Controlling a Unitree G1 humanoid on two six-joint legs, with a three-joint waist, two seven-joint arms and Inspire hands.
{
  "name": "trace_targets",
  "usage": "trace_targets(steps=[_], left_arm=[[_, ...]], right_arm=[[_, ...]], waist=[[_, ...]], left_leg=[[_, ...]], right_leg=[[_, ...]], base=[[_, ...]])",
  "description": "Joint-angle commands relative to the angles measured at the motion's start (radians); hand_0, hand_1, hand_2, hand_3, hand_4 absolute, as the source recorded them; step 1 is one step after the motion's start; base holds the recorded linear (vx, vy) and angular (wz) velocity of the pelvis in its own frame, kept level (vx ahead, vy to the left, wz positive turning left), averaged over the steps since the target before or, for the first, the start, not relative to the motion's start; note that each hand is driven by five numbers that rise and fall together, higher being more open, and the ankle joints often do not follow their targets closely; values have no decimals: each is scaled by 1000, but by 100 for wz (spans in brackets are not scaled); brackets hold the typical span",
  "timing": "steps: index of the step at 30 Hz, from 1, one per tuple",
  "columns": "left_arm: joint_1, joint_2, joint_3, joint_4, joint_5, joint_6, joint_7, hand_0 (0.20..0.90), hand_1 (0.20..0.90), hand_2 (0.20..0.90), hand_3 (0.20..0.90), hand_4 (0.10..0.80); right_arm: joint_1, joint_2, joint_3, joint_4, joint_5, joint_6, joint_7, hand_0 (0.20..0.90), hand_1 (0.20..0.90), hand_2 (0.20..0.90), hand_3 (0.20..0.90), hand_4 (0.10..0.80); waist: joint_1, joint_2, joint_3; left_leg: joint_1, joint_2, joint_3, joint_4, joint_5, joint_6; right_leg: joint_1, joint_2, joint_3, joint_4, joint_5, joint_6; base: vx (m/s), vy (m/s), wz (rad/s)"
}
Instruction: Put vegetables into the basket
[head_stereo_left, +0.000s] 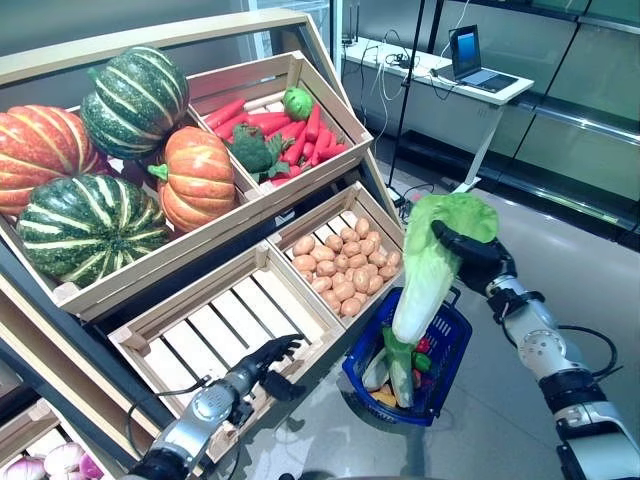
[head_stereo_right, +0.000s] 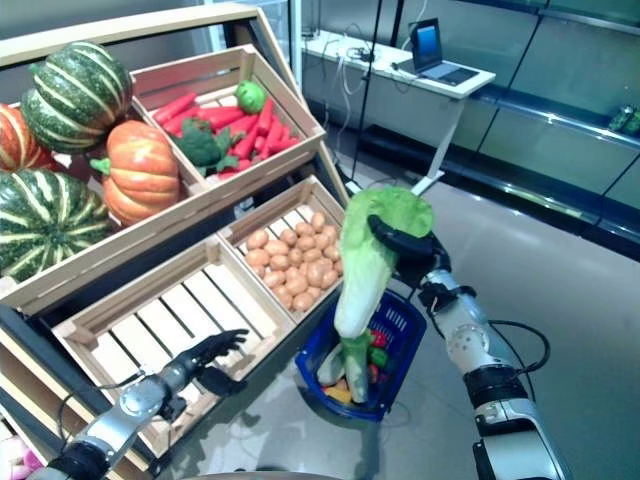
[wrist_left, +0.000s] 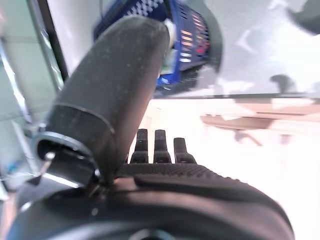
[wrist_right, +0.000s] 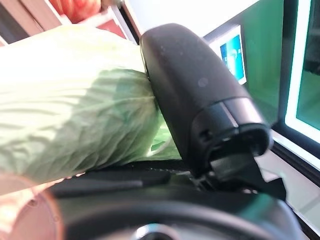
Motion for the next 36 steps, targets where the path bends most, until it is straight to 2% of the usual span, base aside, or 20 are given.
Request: trace_targets(steps=[1,5,8,14,17,19,24,25,30,34,36], left_arm=[[-101,46,38,-3,-55,-90,56,900,900,900,900,800],[-114,42,68,-33,-117,-99,87,900,900,900,900,800],[-153,46,73,-74,-155,-129,102,900,900,900,900,800],[-241,28,66,-117,-289,-173,153,900,900,900,900,800],[-255,9,55,-129,-329,-190,196,900,900,900,900,800],[-266,7,47,-143,-344,-198,206,900,900,900,900,800],[-289,15,27,-207,-372,-243,219,900,900,900,900,800],[-293,18,26,-219,-382,-247,219,900,900,900,900,800],[-315,28,8,-242,-432,-274,223,900,900,900,900,800],[-326,40,-15,-263,-453,-295,227,900,900,900,900,800],[-325,38,-28,-269,-448,-309,241,900,900,900,900,800]], right_arm=[[-135,-49,-81,-12,23,-164,-24,300,300,300,300,400],[-168,-79,-125,99,-22,-222,-119,300,300,300,300,400],[-208,-97,-144,175,-53,-264,-169,300,300,300,300,400],[-319,-115,-131,287,-32,-300,-204,300,300,300,300,400],[-382,-123,-118,330,-42,-320,-217,300,300,300,300,400],[-410,-139,-115,335,-60,-324,-233,300,300,300,300,400],[-502,-191,-94,400,-109,-328,-281,300,300,300,300,400],[-516,-199,-90,414,-112,-323,-283,300,300,300,300,400],[-573,-226,-75,453,-138,-297,-291,300,300,300,300,400],[-583,-239,-80,480,-127,-289,-290,300,300,300,300,400],[-590,-242,-74,484,-134,-275,-301,900,900,900,900,800]], waist=[[27,8,-23],[49,18,15],[68,32,82],[80,48,206],[83,71,268],[82,82,296],[81,104,343],[80,107,348],[72,122,369],[67,130,380],[65,133,384]], left_leg=[[5,14,-15,21,-63,-3],[-33,15,-35,94,-82,-6],[-116,19,-79,222,-102,-13],[-319,38,-126,487,-176,-27],[-451,35,-142,666,-255,-20],[-520,26,-149,742,-278,-22],[-685,4,-151,920,-346,-3],[-701,4,-154,959,-382,-3],[-826,14,-161,1165,-487,6],[-921,11,-178,1292,-537,16],[-953,8,-182,1332,-551,20]], right_leg=[[-34,-40,26,56,12,-12],[-50,-56,5,122,-16,-17],[-124,-85,-13,276,-60,-21],[-258,-127,0,482,-136,-59],[-387,-153,33,692,-214,-79],[-456,-164,45,776,-235,-84],[-665,-220,90,998,-298,-93],[-689,-228,103,1039,-328,-88],[-831,-249,145,1206,-406,-98],[-936,-240,171,1317,-448,-104],[-975,-236,178,1360,-463,-108]], base=[[0,0,0],[-14,2,1],[-170,-29,17],[-238,-45,19],[-143,13,16],[-195,9,7],[-161,35,11],[-14,26,9],[-71,20,6],[-81,-11,5],[-68,24,-2]])
